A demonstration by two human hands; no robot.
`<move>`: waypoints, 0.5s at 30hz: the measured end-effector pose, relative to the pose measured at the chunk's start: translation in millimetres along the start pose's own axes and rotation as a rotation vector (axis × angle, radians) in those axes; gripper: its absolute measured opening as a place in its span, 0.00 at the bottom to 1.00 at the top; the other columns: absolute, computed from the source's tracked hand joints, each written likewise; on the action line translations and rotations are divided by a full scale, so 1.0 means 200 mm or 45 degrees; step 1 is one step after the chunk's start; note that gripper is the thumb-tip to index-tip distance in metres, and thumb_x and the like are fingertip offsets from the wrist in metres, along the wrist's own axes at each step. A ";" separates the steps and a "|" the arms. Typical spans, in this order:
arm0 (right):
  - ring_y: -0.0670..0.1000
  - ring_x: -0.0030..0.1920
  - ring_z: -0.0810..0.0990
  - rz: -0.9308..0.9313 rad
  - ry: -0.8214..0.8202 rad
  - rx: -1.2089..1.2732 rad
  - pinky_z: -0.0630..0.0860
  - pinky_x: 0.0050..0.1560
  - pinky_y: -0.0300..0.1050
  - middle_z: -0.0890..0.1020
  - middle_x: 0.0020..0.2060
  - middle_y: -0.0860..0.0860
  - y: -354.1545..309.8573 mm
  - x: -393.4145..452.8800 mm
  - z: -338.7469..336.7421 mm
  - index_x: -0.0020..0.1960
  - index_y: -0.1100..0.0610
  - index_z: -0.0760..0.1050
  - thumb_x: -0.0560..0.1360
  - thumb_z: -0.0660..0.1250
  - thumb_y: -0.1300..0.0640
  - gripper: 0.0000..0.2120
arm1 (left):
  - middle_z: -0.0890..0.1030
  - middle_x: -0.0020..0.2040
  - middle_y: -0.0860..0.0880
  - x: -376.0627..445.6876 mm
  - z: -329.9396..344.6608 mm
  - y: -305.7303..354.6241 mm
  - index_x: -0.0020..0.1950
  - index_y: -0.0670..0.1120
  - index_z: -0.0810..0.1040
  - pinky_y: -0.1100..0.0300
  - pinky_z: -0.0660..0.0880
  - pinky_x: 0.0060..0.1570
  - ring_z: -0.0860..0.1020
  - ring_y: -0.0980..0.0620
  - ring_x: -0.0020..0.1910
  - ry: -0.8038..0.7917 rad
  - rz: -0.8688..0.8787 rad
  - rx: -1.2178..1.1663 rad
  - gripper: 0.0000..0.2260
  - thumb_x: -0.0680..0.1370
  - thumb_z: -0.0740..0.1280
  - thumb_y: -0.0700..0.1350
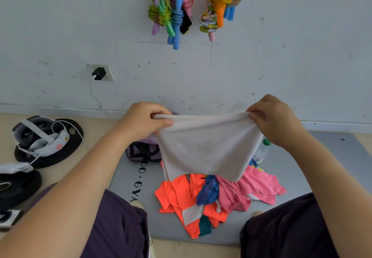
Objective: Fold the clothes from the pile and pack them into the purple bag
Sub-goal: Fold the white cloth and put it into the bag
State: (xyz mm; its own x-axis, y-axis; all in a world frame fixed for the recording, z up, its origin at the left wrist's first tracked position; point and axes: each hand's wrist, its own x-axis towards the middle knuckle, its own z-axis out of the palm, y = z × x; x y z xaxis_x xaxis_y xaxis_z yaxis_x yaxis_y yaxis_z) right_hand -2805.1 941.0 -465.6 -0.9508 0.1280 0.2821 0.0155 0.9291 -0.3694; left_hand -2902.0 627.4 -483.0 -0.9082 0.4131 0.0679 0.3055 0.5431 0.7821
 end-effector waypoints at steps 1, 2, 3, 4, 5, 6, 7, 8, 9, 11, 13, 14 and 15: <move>0.55 0.50 0.76 0.009 -0.012 0.002 0.67 0.49 0.41 0.76 0.49 0.56 -0.01 0.00 0.00 0.52 0.60 0.82 0.78 0.66 0.61 0.07 | 0.84 0.36 0.57 0.01 0.01 -0.01 0.40 0.55 0.84 0.71 0.73 0.32 0.81 0.57 0.32 0.039 0.006 0.029 0.07 0.74 0.74 0.43; 0.56 0.51 0.75 0.023 -0.012 0.006 0.67 0.49 0.41 0.76 0.50 0.56 -0.01 0.00 0.00 0.52 0.61 0.82 0.78 0.66 0.61 0.07 | 0.83 0.35 0.58 0.01 0.01 -0.01 0.40 0.55 0.83 0.72 0.72 0.32 0.81 0.59 0.30 0.073 -0.005 0.054 0.07 0.75 0.73 0.43; 0.57 0.53 0.74 0.032 0.005 0.002 0.66 0.51 0.41 0.76 0.50 0.56 -0.02 0.00 0.00 0.51 0.61 0.82 0.77 0.67 0.60 0.07 | 0.82 0.34 0.58 0.01 0.01 -0.01 0.39 0.55 0.82 0.71 0.72 0.32 0.81 0.59 0.30 0.105 -0.013 0.071 0.08 0.76 0.71 0.44; 0.58 0.55 0.73 0.035 0.033 -0.017 0.66 0.54 0.44 0.75 0.50 0.56 -0.02 -0.01 0.00 0.49 0.61 0.83 0.77 0.69 0.59 0.06 | 0.82 0.34 0.57 0.01 0.01 -0.01 0.39 0.54 0.81 0.68 0.73 0.33 0.81 0.59 0.30 0.133 -0.018 0.090 0.08 0.78 0.69 0.45; 0.58 0.56 0.71 0.037 0.052 -0.033 0.66 0.56 0.48 0.75 0.51 0.56 -0.02 -0.01 0.01 0.48 0.61 0.82 0.76 0.70 0.58 0.06 | 0.82 0.35 0.55 0.01 0.01 -0.02 0.39 0.54 0.80 0.64 0.73 0.34 0.82 0.59 0.31 0.159 -0.015 0.115 0.09 0.79 0.68 0.46; 0.58 0.56 0.71 0.045 0.052 -0.011 0.67 0.57 0.48 0.75 0.51 0.55 -0.02 -0.01 0.01 0.47 0.61 0.81 0.76 0.70 0.57 0.07 | 0.81 0.35 0.54 0.01 0.01 -0.02 0.39 0.53 0.78 0.63 0.71 0.33 0.82 0.59 0.31 0.174 -0.014 0.143 0.10 0.80 0.66 0.47; 0.57 0.53 0.72 0.064 0.029 0.057 0.68 0.54 0.44 0.75 0.48 0.54 -0.02 -0.02 0.00 0.46 0.61 0.80 0.77 0.69 0.57 0.07 | 0.79 0.35 0.53 0.01 0.01 -0.02 0.38 0.53 0.77 0.63 0.70 0.32 0.82 0.59 0.30 0.191 -0.013 0.159 0.11 0.81 0.64 0.48; 0.55 0.47 0.72 0.098 -0.010 0.142 0.68 0.47 0.37 0.75 0.43 0.52 -0.02 -0.02 0.00 0.44 0.61 0.77 0.78 0.67 0.55 0.09 | 0.78 0.35 0.51 0.01 0.01 -0.02 0.39 0.50 0.76 0.63 0.70 0.31 0.81 0.58 0.29 0.207 -0.019 0.165 0.12 0.81 0.64 0.49; 0.53 0.41 0.72 0.139 -0.040 0.216 0.66 0.38 0.34 0.73 0.37 0.51 -0.02 -0.02 0.00 0.42 0.61 0.74 0.78 0.66 0.54 0.11 | 0.77 0.34 0.47 0.01 0.01 -0.02 0.39 0.45 0.75 0.61 0.70 0.30 0.81 0.55 0.28 0.224 -0.034 0.162 0.13 0.81 0.64 0.50; 0.50 0.33 0.68 0.232 -0.034 0.341 0.64 0.31 0.35 0.70 0.29 0.49 -0.02 -0.02 -0.02 0.39 0.60 0.72 0.77 0.67 0.49 0.16 | 0.72 0.32 0.39 0.01 -0.01 -0.01 0.36 0.37 0.70 0.56 0.70 0.31 0.75 0.43 0.27 0.291 -0.058 0.151 0.21 0.80 0.66 0.53; 0.46 0.27 0.67 0.336 -0.034 0.581 0.64 0.28 0.37 0.72 0.27 0.48 -0.02 -0.03 -0.04 0.37 0.59 0.73 0.74 0.70 0.44 0.19 | 0.65 0.31 0.41 0.01 -0.04 -0.01 0.35 0.34 0.67 0.56 0.66 0.35 0.66 0.46 0.30 0.364 -0.064 0.052 0.26 0.78 0.69 0.55; 0.45 0.26 0.68 0.375 -0.060 0.735 0.64 0.26 0.36 0.73 0.26 0.47 -0.03 -0.03 -0.06 0.36 0.57 0.74 0.71 0.72 0.42 0.19 | 0.65 0.31 0.44 0.01 -0.05 -0.01 0.36 0.33 0.67 0.57 0.66 0.35 0.65 0.49 0.31 0.378 -0.082 -0.059 0.27 0.77 0.69 0.56; 0.45 0.25 0.68 0.399 -0.087 0.858 0.64 0.25 0.35 0.74 0.25 0.47 -0.04 -0.04 -0.07 0.35 0.56 0.74 0.69 0.73 0.40 0.19 | 0.65 0.31 0.45 0.01 -0.07 0.00 0.37 0.33 0.68 0.61 0.66 0.33 0.65 0.50 0.30 0.387 -0.102 -0.172 0.27 0.76 0.70 0.57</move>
State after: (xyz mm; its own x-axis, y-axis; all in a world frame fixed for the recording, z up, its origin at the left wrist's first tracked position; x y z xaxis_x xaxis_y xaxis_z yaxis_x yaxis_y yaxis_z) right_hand -2793.5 938.1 -452.2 -0.9505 0.3097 0.0274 0.1164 0.4361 -0.8923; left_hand -2907.0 617.8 -475.2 -0.9778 0.1251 0.1683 0.2073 0.4547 0.8662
